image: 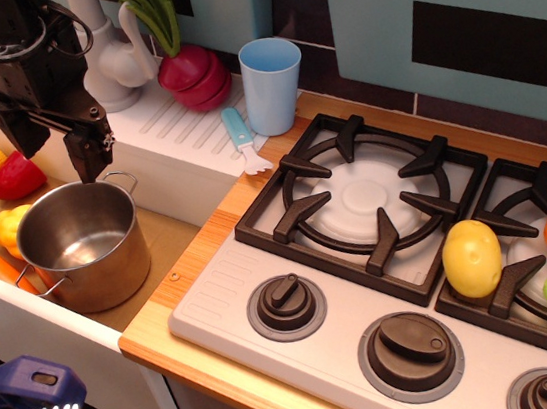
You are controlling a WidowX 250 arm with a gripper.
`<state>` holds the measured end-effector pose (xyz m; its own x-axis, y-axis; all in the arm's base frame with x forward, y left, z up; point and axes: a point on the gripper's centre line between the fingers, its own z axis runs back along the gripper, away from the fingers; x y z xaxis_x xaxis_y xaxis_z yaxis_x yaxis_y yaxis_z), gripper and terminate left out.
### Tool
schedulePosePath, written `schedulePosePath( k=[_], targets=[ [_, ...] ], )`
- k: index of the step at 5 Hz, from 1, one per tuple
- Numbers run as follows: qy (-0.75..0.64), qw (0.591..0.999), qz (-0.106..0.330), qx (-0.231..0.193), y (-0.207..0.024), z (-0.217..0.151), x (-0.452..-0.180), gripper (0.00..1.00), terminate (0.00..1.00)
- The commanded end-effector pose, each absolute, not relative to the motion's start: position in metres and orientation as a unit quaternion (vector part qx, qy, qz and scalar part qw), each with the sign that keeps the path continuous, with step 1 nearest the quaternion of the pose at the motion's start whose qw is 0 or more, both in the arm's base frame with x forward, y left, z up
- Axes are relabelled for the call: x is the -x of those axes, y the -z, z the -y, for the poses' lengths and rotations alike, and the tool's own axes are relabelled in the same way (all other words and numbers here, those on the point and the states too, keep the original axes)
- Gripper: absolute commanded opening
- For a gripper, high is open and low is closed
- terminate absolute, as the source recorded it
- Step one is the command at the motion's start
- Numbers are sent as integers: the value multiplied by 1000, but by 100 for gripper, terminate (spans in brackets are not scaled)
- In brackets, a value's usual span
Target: Put pot or pan on stove
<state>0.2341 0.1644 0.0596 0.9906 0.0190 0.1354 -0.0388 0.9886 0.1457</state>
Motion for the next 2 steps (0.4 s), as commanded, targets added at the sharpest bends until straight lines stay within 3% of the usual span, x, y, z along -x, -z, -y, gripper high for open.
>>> schedulePosePath(
  k=[1, 2],
  targets=[
    [-15, 995, 67, -74, -60, -164, -234, 100, 0],
    [-19, 995, 72, -63, -46, -161, -232, 100, 0]
  ],
)
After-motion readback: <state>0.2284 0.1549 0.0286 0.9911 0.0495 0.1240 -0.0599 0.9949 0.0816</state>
